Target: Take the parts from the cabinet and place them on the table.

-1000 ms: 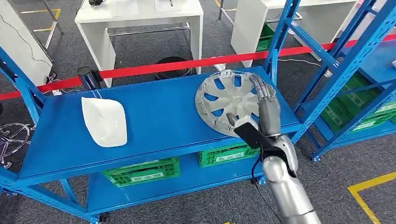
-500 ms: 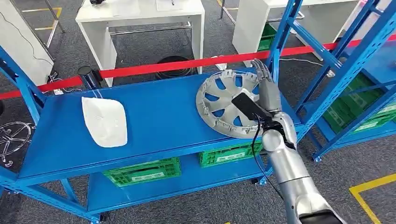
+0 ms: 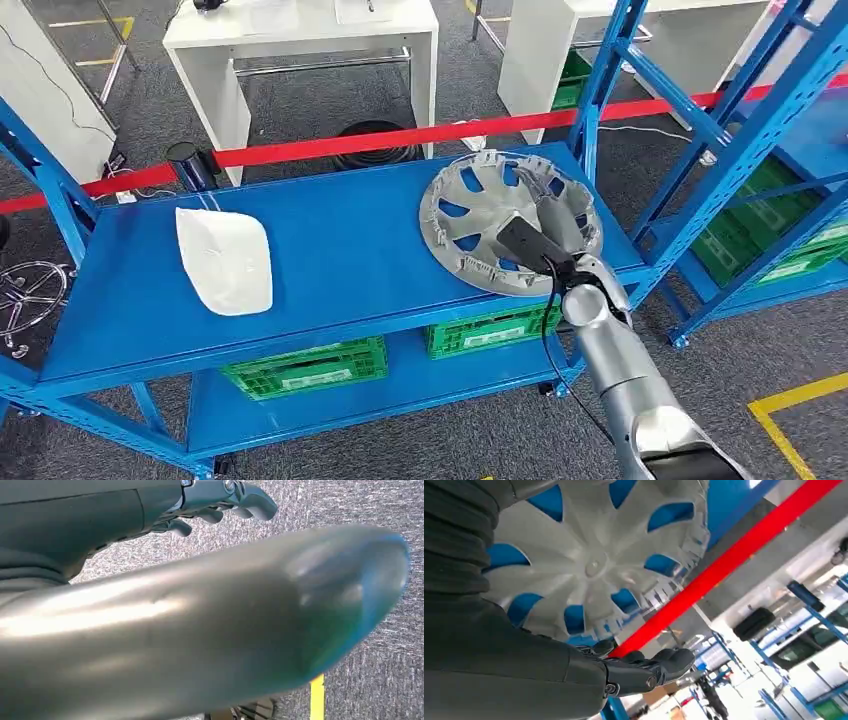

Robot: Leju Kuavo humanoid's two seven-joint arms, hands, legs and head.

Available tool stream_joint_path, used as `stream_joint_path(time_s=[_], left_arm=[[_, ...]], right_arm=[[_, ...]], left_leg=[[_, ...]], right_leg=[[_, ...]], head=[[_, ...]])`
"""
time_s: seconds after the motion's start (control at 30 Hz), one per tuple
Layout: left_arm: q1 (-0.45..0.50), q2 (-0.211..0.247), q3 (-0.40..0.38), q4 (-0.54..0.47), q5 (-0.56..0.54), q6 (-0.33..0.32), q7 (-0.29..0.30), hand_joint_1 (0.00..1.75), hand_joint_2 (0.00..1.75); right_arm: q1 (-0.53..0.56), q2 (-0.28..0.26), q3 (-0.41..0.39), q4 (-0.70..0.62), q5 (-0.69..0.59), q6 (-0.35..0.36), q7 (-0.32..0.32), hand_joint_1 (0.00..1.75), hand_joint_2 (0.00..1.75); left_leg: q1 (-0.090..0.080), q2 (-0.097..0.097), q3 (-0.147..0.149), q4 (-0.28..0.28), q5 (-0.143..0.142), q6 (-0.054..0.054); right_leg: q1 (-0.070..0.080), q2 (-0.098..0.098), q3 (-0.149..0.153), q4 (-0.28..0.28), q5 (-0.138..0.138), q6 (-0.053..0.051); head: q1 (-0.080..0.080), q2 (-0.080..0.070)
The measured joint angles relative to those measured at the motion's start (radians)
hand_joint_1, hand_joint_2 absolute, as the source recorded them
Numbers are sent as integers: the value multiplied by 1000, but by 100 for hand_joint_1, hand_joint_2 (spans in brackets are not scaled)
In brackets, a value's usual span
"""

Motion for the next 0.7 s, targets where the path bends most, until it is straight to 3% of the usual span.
stream_joint_path(time_s=[0.4, 0.7], left_arm=[[-14, -26, -2, 0, -37, 1, 42, 0, 0], [-16, -38, -2, 0, -41, 1, 42, 0, 0]], right_arm=[[-31, 8, 0, 163, -16, 64, -25, 0, 175], [-47, 16, 0, 233, -13, 64, -33, 0, 175]], left_leg=[[0, 0, 0, 0, 0, 0], [0, 0, 0, 0, 0, 0]], right_leg=[[0, 0, 0, 0, 0, 0], [0, 0, 0, 0, 0, 0]], head=[[0, 0], [0, 0]])
